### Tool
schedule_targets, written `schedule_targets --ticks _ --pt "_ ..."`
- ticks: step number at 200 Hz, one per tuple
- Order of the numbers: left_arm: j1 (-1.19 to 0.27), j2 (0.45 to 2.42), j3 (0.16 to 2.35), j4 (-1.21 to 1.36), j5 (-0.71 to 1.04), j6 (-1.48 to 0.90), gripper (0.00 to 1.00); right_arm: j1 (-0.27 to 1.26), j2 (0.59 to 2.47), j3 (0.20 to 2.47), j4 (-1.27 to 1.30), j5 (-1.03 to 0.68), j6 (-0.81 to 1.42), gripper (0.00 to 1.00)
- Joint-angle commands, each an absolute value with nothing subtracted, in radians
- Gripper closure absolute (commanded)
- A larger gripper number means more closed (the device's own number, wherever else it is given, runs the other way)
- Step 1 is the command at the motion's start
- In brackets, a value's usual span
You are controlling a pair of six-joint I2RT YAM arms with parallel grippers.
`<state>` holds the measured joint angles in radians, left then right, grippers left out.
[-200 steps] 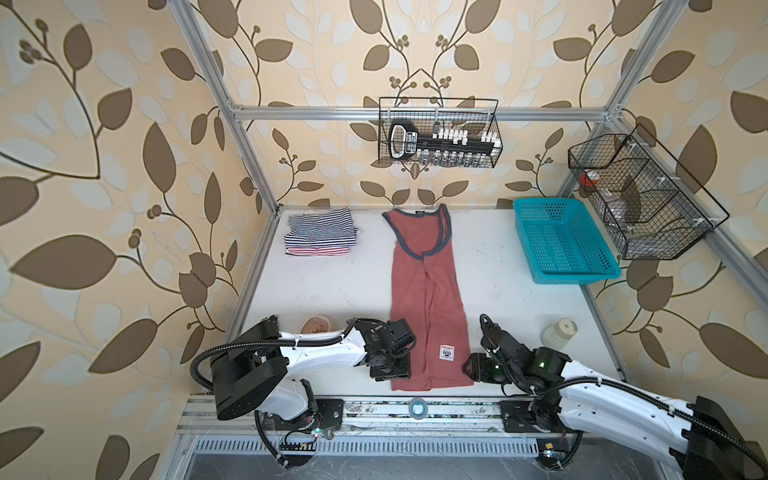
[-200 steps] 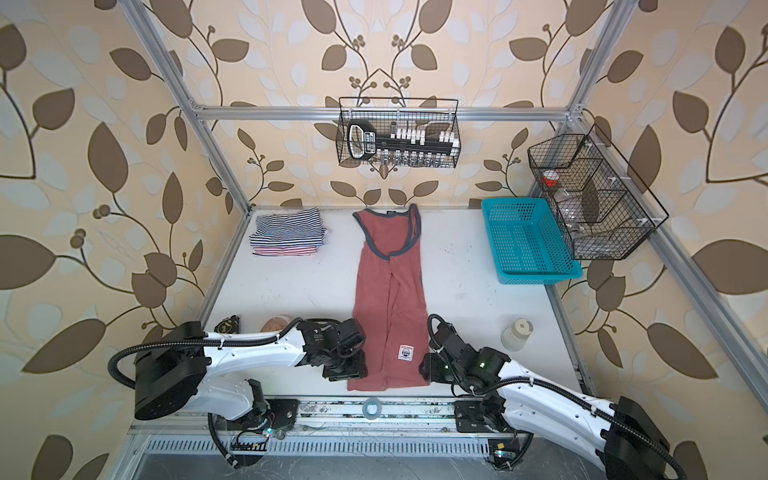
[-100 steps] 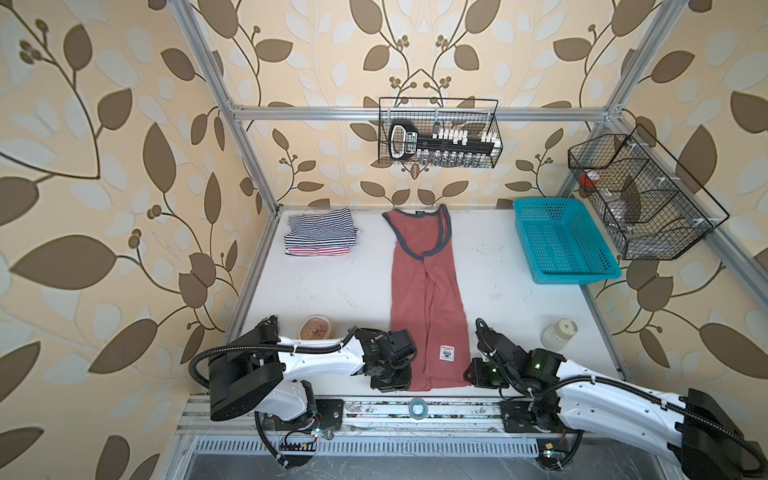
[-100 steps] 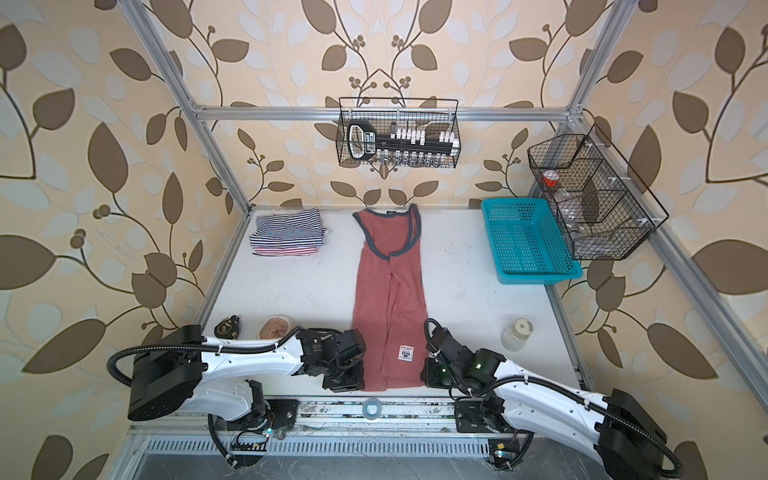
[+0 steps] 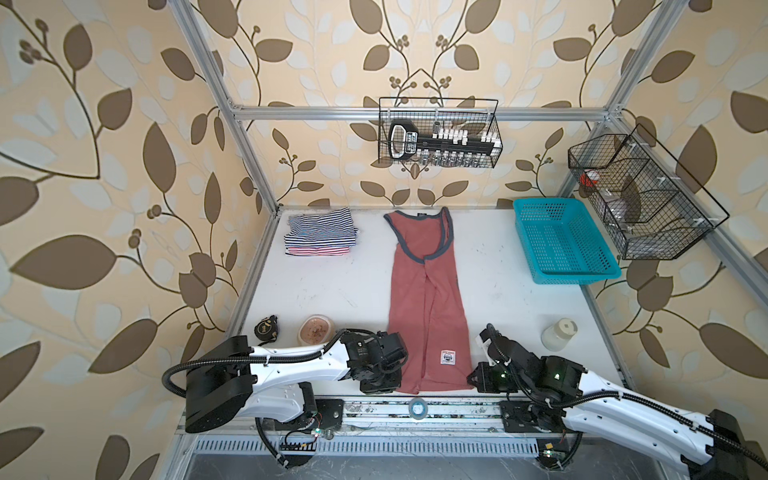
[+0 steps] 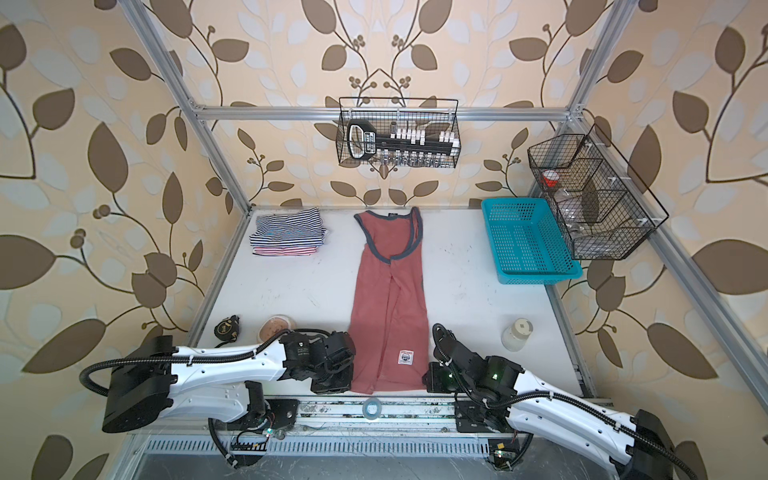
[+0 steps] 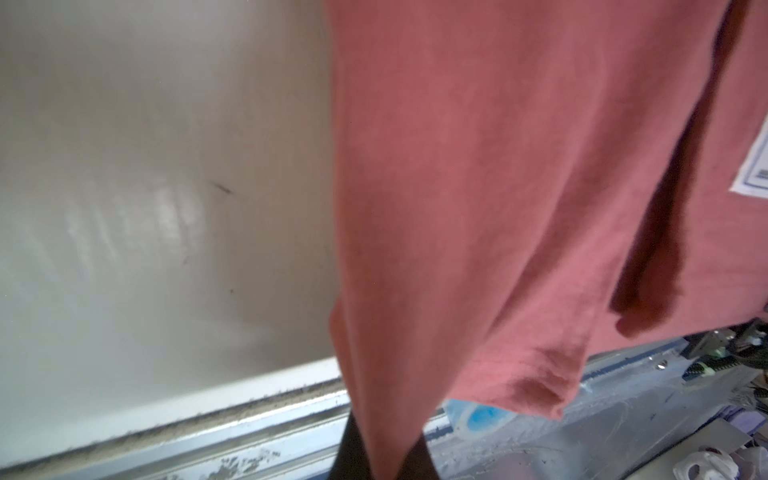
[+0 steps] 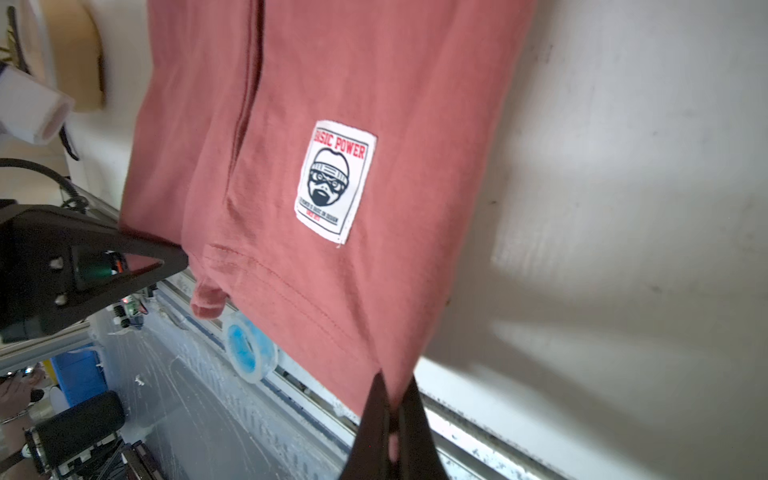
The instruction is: Fold and stack the tank tops
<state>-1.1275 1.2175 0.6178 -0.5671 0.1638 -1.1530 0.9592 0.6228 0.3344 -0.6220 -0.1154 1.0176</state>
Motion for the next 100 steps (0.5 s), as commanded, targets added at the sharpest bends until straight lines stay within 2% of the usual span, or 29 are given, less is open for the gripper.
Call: schedule_targets --ticks 1,24,53,100 --pt "-1.131 1.161 0.716 -0.761 0.007 -1.142 1.0 0.96 0.631 0.427 -0.72 -0.036 1.007 1.0" --pt "-1.071 1.136 0.799 -0.816 -0.031 -1.078 1.0 0.919 0.697 0.514 -0.741 -0.002 0.936 1.0" --pt "-0.921 1.151 0.879 -0.841 -0.013 -0.95 1.0 0.756 0.815 0.601 -0.702 -0.069 0.792 1.0" --pt "-0.722 1.346 1.094 -0.839 0.031 -0.735 1.0 0.511 1.025 0.764 -0.629 -0.183 0.595 1.0"
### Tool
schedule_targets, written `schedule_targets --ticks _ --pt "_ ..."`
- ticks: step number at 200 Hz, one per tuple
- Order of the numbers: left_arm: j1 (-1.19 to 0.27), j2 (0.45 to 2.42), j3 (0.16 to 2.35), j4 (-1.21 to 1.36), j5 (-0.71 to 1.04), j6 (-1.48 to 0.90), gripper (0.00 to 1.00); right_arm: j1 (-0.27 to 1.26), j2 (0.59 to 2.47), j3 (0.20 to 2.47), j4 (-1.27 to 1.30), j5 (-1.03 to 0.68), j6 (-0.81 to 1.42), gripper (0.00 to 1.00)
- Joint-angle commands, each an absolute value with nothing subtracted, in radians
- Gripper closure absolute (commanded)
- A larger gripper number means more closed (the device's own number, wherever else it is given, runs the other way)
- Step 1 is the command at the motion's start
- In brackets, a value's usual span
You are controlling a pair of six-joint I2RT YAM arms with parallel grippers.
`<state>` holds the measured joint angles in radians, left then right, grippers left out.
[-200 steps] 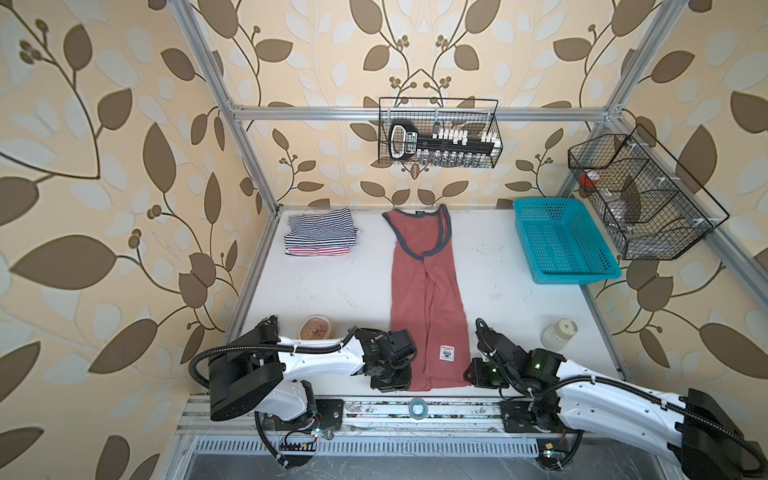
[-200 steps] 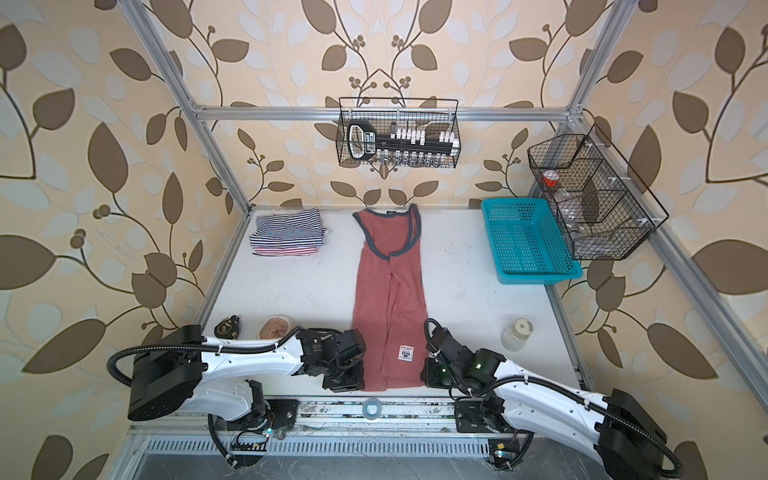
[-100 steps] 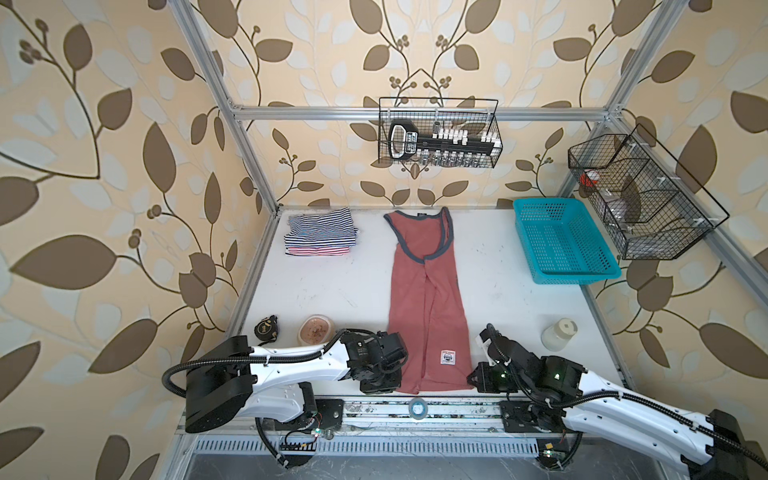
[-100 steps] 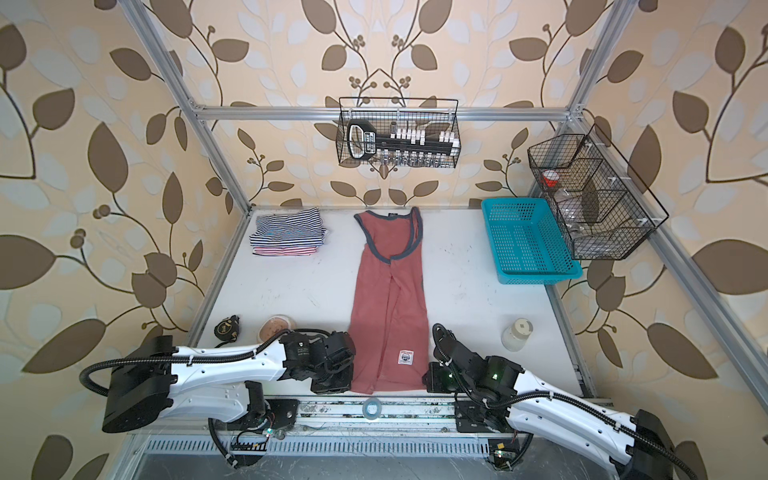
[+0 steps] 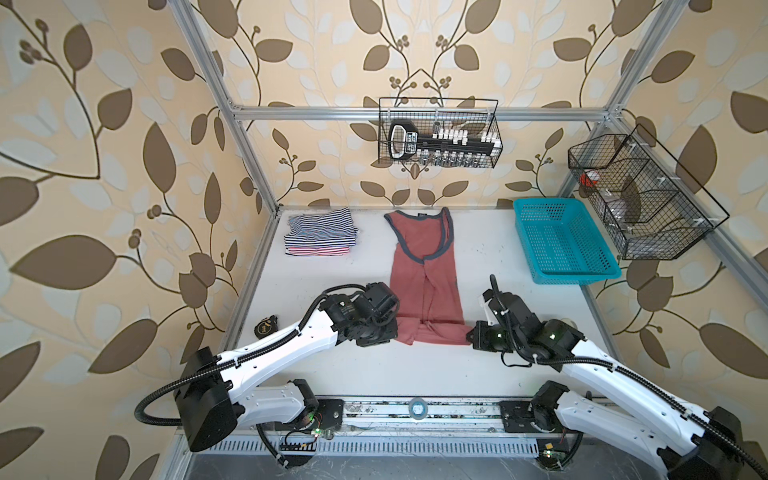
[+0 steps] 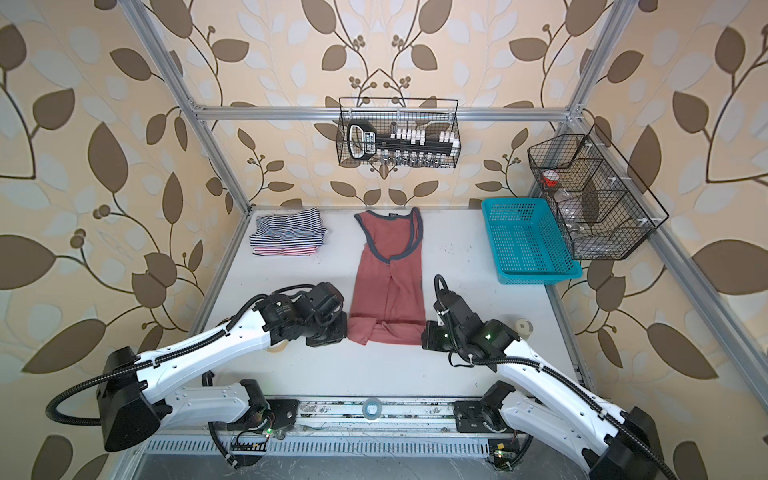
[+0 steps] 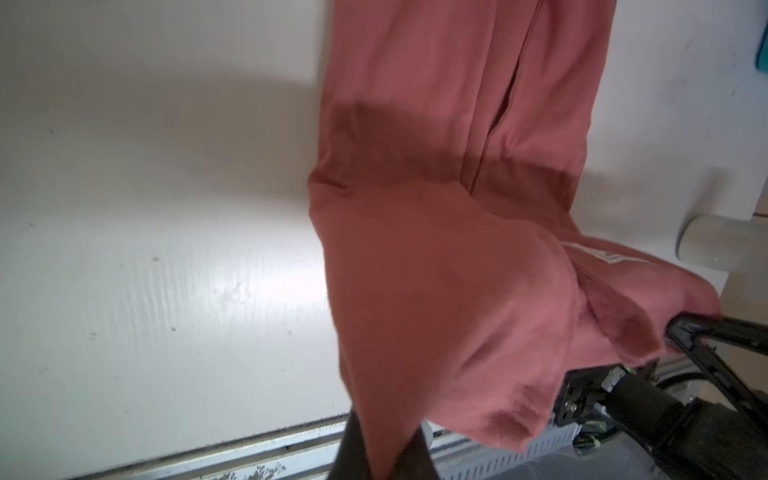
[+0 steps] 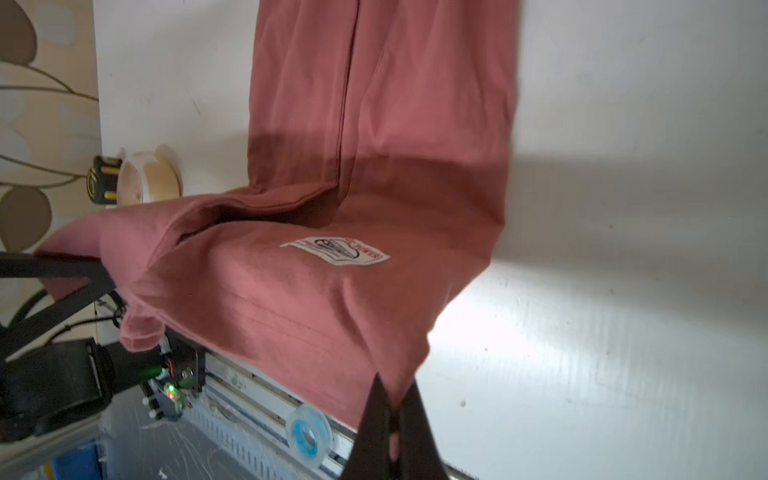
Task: Fold and stack the tank tops
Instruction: 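Fold the hem with both grippers toward the neckline farther from the robot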
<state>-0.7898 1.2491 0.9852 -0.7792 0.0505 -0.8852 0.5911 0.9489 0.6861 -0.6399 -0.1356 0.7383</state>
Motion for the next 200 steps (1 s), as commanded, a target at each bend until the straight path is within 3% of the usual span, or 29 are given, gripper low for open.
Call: schedule_targets --ticks 1,79,190,200 --pt "-0.719 1.35 1.099 -0.839 0.032 -0.732 1.0 0.506 1.027 0.768 -0.629 -0.184 0.591 1.0" --pt "-0.506 1.738 1.479 -0.871 0.146 -0.573 1.0 0.268 1.446 1.051 -0.553 -0.374 0.44 1.0" --pt "-0.398 2.164 1.914 -0.922 0.278 -0.506 1.0 0.16 1.935 1.41 -0.524 -0.473 0.433 1.0" --pt "-0.392 2.198 1.948 -0.929 0.292 -0.506 0.96 0.155 1.968 1.428 -0.513 -0.488 0.445 1.0"
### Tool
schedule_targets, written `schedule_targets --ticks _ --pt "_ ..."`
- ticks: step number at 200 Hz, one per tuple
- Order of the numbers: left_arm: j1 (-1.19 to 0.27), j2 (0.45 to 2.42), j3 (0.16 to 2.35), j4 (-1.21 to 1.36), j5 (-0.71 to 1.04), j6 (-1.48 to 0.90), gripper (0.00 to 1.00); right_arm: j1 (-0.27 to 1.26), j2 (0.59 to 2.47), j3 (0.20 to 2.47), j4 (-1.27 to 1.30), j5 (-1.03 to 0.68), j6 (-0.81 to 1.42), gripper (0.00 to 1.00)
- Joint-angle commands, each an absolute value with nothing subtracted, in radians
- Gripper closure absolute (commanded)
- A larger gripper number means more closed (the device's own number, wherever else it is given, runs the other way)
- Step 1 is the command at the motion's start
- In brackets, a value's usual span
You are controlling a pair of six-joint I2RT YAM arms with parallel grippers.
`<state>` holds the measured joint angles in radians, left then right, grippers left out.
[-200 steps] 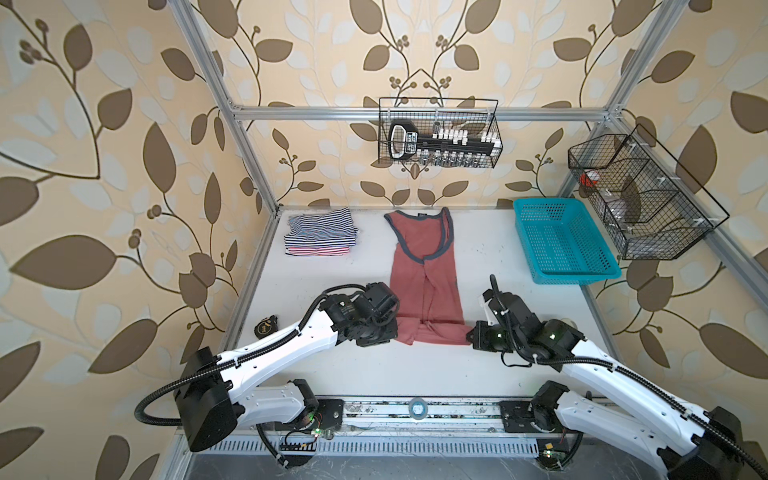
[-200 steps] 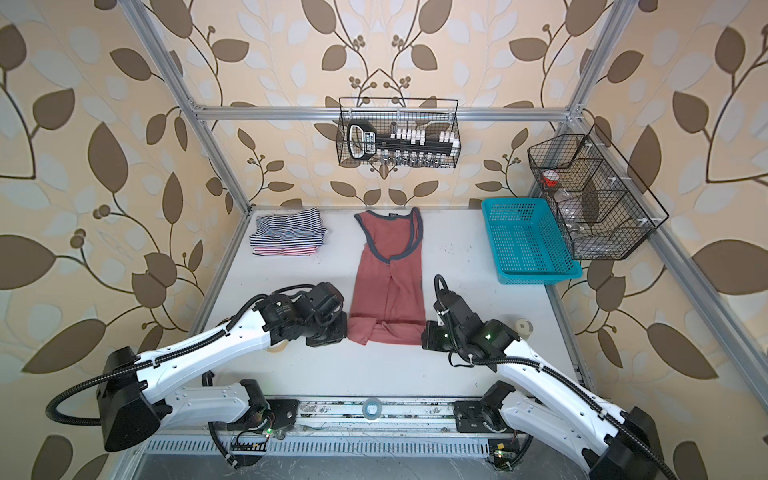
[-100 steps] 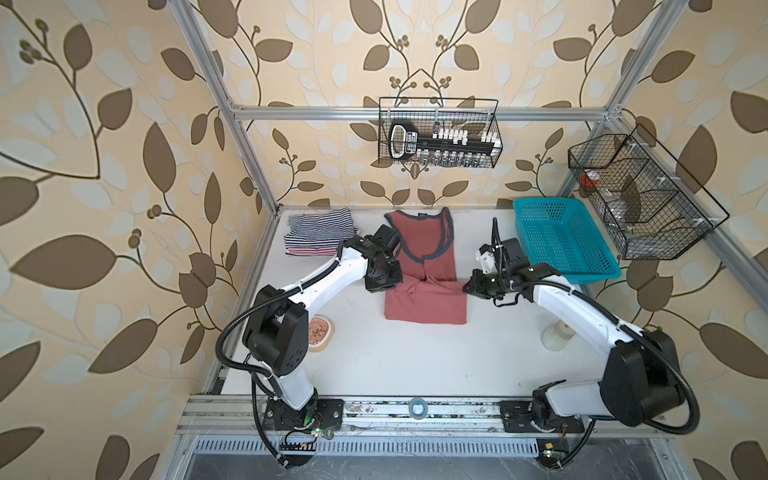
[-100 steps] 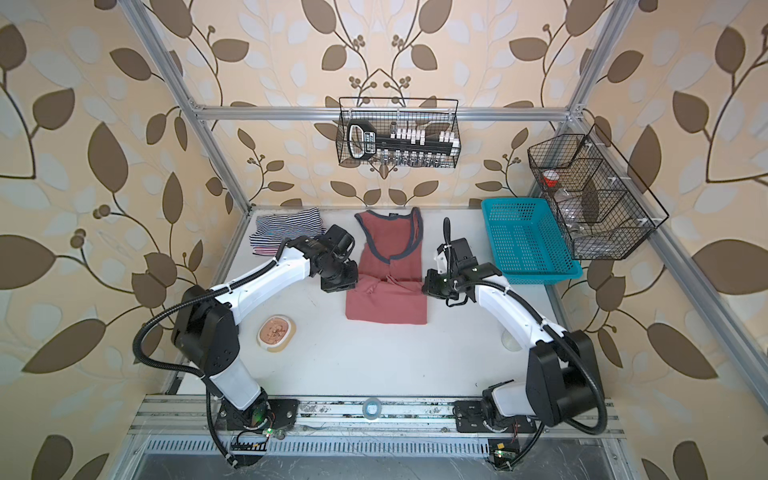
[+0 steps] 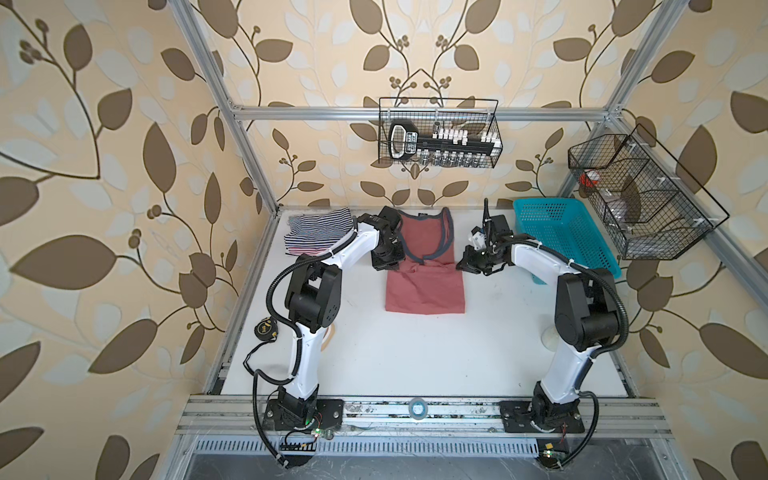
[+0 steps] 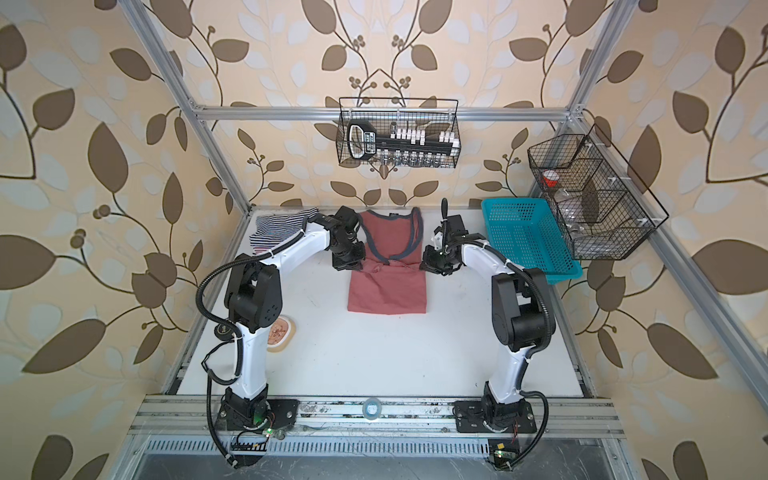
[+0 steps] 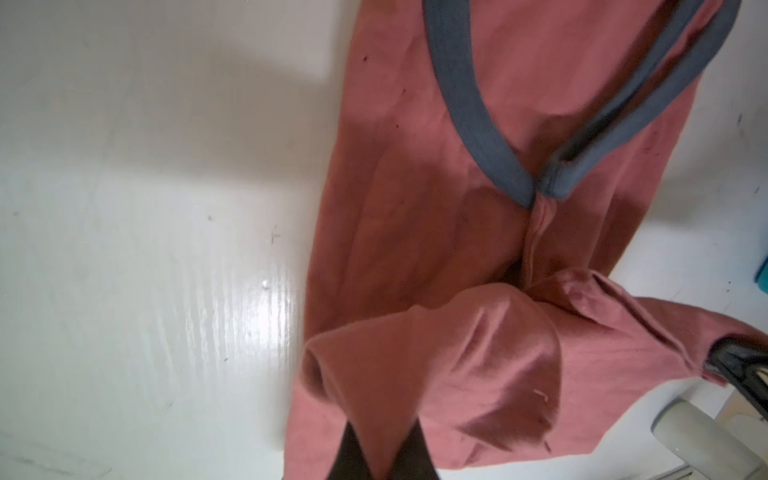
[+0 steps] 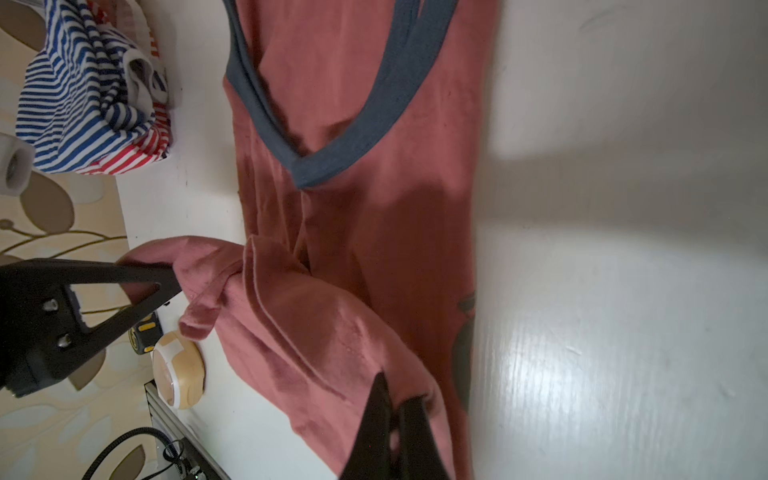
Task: Fold and stack the tank tops
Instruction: 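Fold the hem with both grippers toward the neckline farther from the robot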
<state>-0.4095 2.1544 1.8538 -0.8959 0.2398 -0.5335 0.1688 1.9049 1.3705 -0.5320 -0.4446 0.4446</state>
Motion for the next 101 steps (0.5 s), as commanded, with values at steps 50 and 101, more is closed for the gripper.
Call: schedule_targets --ticks 50,101 --pt "-0.363 2.298 2.092 -0.922 0.362 -0.532 0.68 0.122 2.066 1.482 -0.463 -0.532 0.501 0.82" --pt "-0.335 2.331 2.148 -0.876 0.441 -0.593 0.59 0.076 2.084 1.479 -0.321 -0.619 0.627 0.71"
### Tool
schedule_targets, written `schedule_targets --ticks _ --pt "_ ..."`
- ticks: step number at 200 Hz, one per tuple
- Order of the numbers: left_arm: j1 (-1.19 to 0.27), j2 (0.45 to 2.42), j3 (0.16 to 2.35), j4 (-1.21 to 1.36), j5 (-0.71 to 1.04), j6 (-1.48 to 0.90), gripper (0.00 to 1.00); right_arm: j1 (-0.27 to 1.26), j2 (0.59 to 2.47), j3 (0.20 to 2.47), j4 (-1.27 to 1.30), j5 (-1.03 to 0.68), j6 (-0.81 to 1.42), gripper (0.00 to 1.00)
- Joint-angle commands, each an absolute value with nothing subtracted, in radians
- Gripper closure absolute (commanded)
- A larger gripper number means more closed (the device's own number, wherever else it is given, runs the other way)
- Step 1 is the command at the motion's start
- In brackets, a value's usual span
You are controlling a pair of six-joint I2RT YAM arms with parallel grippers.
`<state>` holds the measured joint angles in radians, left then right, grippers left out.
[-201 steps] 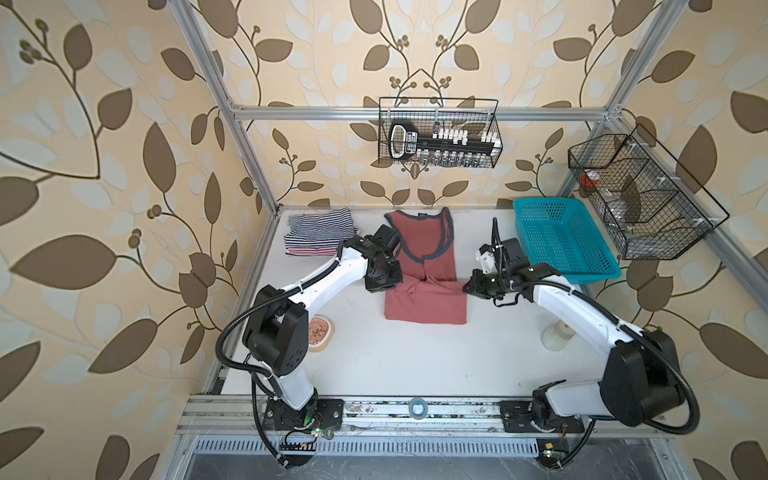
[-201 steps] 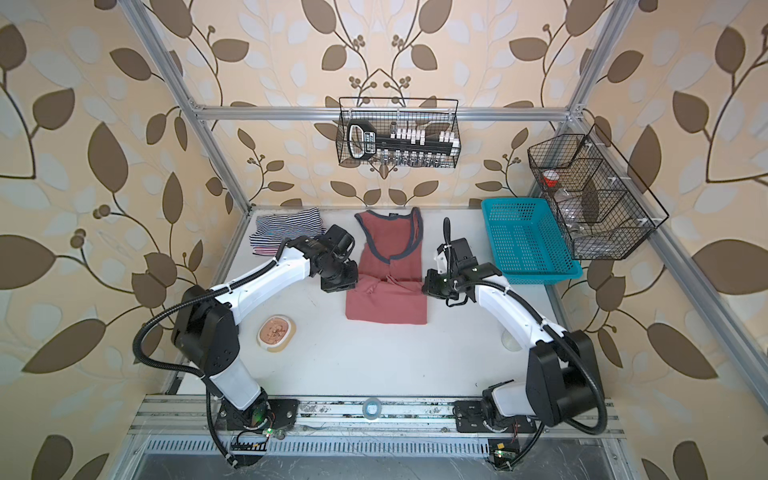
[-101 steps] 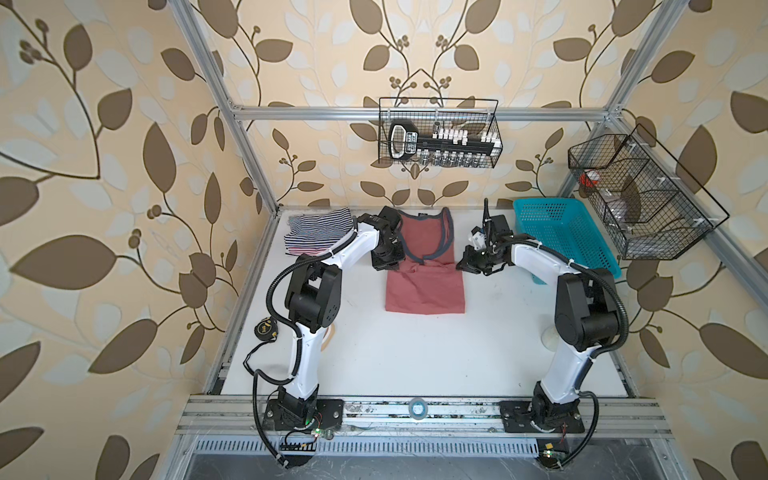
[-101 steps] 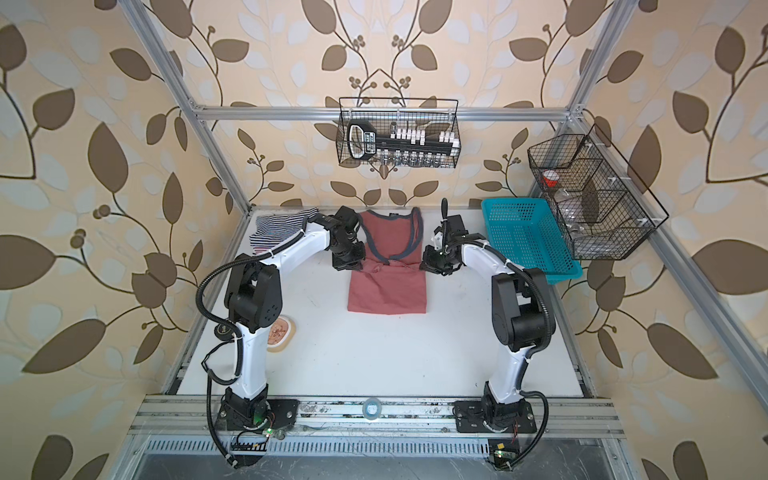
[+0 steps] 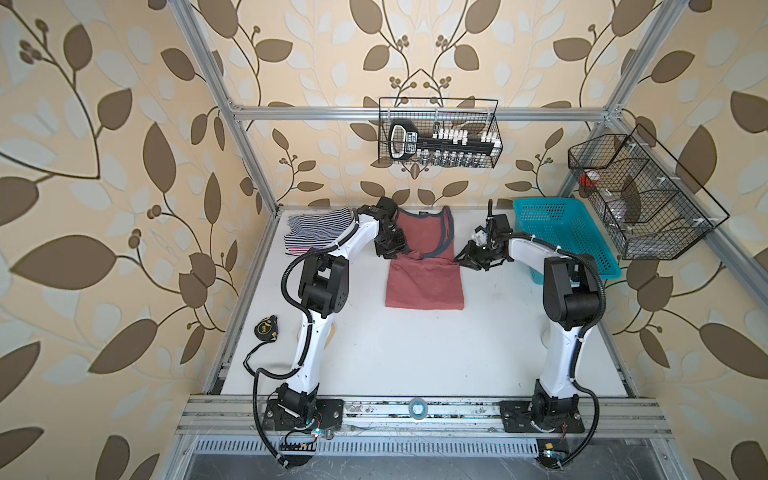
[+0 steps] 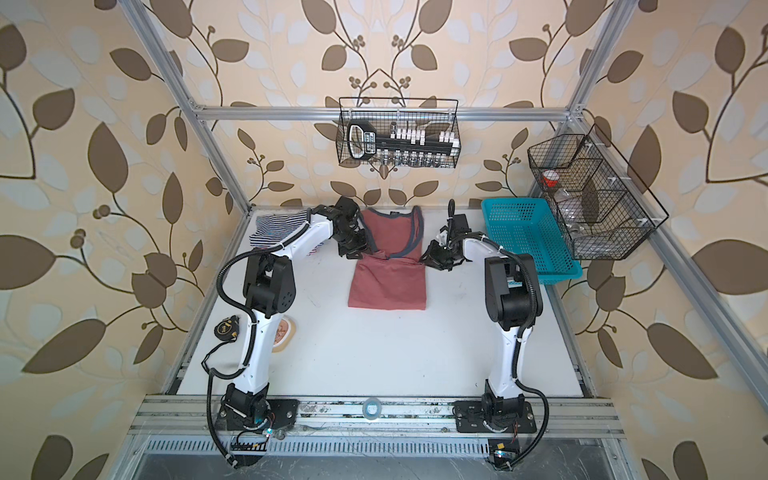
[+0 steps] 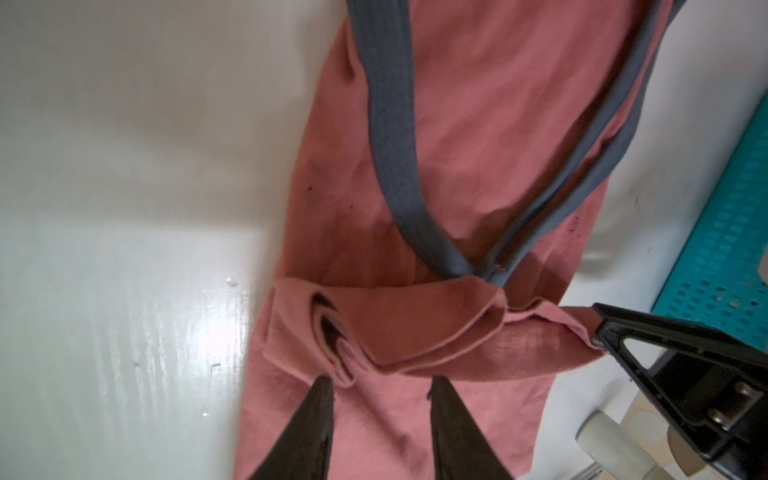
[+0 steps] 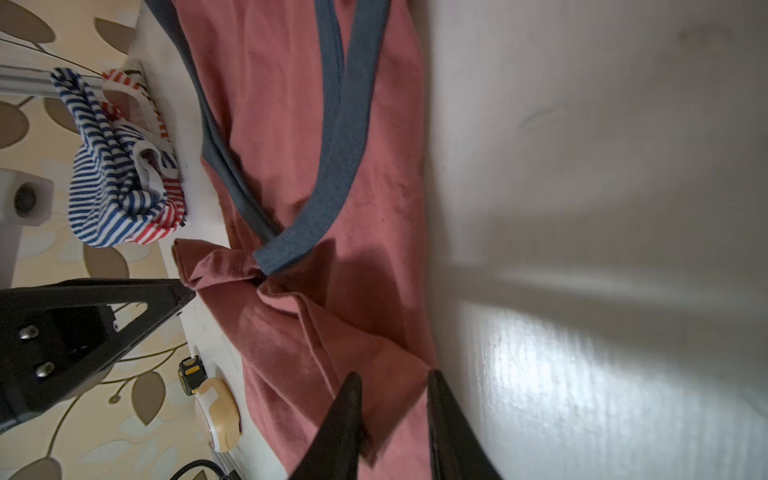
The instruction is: Fold and stack the tank tops
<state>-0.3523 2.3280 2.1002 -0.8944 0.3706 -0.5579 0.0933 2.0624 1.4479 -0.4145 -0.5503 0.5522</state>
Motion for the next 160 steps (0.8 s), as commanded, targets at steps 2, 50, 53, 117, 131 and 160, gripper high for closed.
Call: schedule_targets --ticks 2,50,53,117,131,160 --pt "-0.333 2.332 2.149 -0.874 0.444 -0.596 0.59 0.075 2.085 1.48 -0.314 -0.621 0.632 0.7" --pt "-0.283 2.362 2.193 -0.834 0.491 -0.661 0.55 0.041 2.103 1.46 -0.197 -0.666 0.735 0.68" --pt "-0.279 2.361 2.194 -0.834 0.493 -0.664 0.55 0.04 2.096 1.451 -0.194 -0.665 0.734 0.68" --pt "-0.281 2.031 1.839 -0.884 0.301 -0.562 0.52 0.097 1.792 1.174 -0.368 -0.478 0.494 0.49" --pt "-0.303 1.951 1.708 -0.886 0.258 -0.549 0.52 0.132 1.721 1.101 -0.402 -0.412 0.459 0.44" --pt "-0.372 1.852 1.495 -0.869 0.218 -0.549 0.5 0.193 1.623 0.973 -0.418 -0.352 0.446 0.43"
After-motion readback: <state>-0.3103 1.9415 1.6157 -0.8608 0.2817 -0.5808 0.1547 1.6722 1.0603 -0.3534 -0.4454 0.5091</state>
